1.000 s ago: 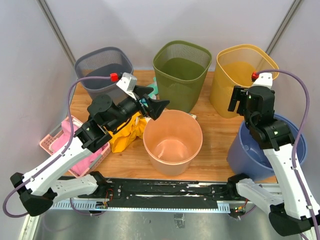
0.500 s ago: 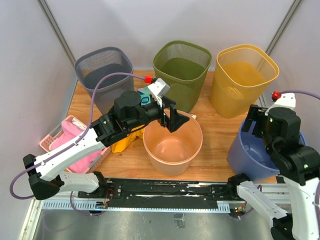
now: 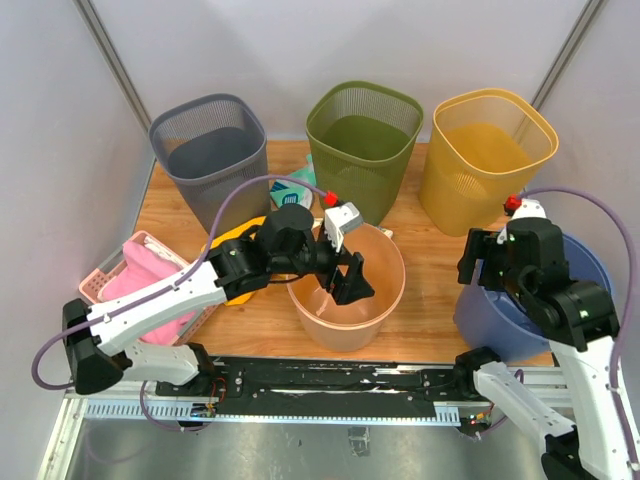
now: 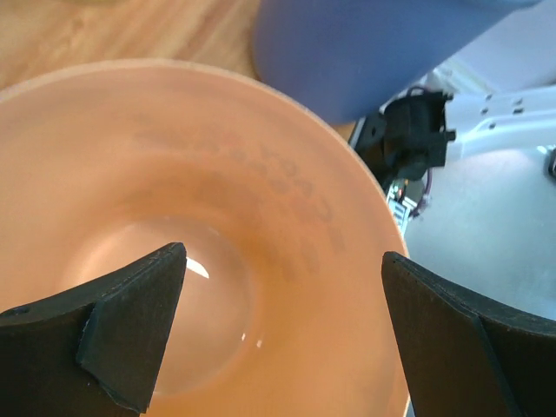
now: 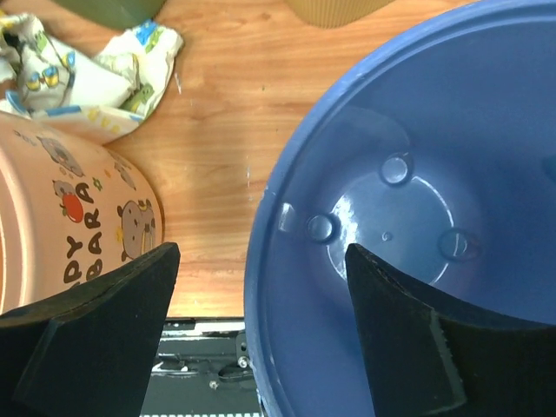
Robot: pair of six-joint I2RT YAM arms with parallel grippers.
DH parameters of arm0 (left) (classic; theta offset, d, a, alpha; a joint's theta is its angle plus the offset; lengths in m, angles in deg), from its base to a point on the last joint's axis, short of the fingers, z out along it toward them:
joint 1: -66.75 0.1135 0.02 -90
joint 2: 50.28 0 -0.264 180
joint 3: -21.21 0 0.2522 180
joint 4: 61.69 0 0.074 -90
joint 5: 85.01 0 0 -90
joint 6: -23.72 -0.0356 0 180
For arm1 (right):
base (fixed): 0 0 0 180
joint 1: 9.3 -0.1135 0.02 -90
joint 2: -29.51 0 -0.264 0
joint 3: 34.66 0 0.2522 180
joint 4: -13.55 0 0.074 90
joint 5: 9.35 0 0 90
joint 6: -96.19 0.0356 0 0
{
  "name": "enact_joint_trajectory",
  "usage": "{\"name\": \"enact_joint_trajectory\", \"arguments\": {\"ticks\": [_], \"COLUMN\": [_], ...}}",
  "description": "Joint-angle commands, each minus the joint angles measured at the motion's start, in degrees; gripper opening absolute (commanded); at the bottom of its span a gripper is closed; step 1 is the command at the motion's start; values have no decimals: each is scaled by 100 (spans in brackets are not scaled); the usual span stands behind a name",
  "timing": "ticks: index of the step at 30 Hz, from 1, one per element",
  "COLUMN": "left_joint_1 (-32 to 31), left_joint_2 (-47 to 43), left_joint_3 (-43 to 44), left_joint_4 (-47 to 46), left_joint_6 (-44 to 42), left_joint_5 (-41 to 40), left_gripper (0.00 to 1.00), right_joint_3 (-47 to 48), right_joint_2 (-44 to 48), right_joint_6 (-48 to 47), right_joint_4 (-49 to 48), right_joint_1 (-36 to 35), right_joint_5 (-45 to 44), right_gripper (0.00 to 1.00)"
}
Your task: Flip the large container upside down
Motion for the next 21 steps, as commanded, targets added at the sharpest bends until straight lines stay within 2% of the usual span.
{"name": "enact_joint_trajectory", "arguments": {"ticks": [1,5,12,17,21], "left_joint_1": [-66,-69,-64,-69,-45], "left_joint_2": [230,737,1245,1461,1520], "left_joint_3": [-61,279,605,982,967], "left_joint_4": [318,1059,1704,2834,3604], "left_joint_6": [116,88,294,404,746], "left_joint_5": [89,-706,-2074,-3407,-4235], "left_gripper": [99,99,99,99,99], "right_joint_3": [-329,-556,-686,-768,-767], "right_joint_2": [-125,-118,-145,-117,-166], "right_joint_6": [71,103,101,24,-123], "right_joint_4": [-102,-297,-371,-465,-492], "right_joint_1": [-105,-102,-101,-101,-101], "right_joint_5": [218,132,109,37,-29], "right_gripper": [79,79,79,81,81]}}
